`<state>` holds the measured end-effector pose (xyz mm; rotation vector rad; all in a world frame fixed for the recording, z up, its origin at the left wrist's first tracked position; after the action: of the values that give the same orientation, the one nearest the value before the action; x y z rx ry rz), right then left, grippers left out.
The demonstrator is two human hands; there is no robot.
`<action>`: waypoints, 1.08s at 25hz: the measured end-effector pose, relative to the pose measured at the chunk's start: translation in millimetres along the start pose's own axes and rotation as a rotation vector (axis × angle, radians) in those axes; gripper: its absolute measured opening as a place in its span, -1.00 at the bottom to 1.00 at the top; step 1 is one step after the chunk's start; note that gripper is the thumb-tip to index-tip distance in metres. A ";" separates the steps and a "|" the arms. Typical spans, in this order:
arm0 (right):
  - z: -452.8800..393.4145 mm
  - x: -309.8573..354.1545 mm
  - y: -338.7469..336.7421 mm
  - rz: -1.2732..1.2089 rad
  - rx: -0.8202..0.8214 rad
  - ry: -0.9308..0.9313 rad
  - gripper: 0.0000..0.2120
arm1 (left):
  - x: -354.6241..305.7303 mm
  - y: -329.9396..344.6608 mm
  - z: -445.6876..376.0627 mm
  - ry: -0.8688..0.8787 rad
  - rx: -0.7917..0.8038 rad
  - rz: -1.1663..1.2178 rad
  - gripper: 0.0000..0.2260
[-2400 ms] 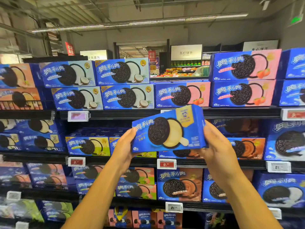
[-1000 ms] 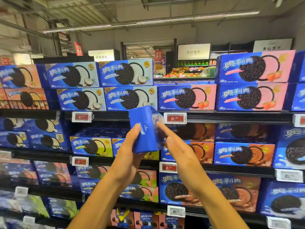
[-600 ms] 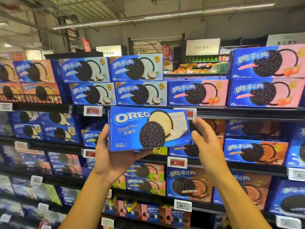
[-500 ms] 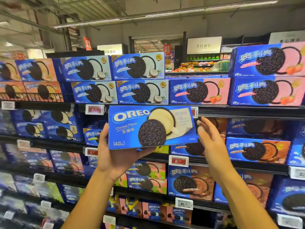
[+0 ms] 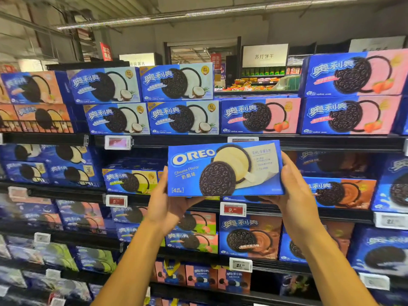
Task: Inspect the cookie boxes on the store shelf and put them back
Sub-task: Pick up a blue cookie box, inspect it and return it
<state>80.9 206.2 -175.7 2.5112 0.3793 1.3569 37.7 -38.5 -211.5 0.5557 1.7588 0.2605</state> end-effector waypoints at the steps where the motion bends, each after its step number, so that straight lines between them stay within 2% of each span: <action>1: -0.5 -0.9 -6.1 -0.004 -0.026 0.000 -0.62 | 0.1 -7.0 -2.0 0.014 -0.034 -0.044 -0.60; 5: -2.2 -3.3 -18.3 -0.013 -0.088 0.011 -0.60 | -6.8 -4.1 -7.4 0.132 -0.042 -0.265 -0.71; 9: -4.9 -1.4 -20.3 -0.012 -0.081 0.044 -0.64 | -15.9 2.5 -7.8 0.160 -0.007 -0.313 -0.71; 12: -11.7 3.4 -23.9 -0.089 -0.058 0.126 -0.66 | -24.0 4.4 -9.2 0.091 0.030 -0.279 -0.66; 15: -16.8 6.7 -28.8 -0.120 -0.100 0.209 -0.52 | -24.7 9.8 -9.0 -0.015 0.052 -0.307 -0.61; 19: -20.9 -0.6 -40.9 -0.067 -0.185 0.252 -0.68 | -21.0 19.8 -10.6 -0.050 0.061 -0.356 -0.60; 25: -19.3 -13.3 -51.6 -0.010 -0.230 0.322 -0.65 | -11.3 25.0 -11.6 -0.097 0.099 -0.406 -0.55; 27: -20.4 -8.8 -52.5 -0.009 -0.222 0.313 -0.71 | -11.0 25.4 -12.3 -0.117 0.102 -0.394 -0.57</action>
<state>53.6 254.1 -190.0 2.1213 0.2805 1.6918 33.6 -20.6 -187.4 0.2802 1.7319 -0.1357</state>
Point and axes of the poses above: each hand's wrist, its own z-axis away from the middle knuckle, its own y-axis out of the palm, x = y × z, the point moved 8 cm from there along -z, towards the middle knuckle, and after that the axes turned 10 degrees about -z, right-handed, at the moved point
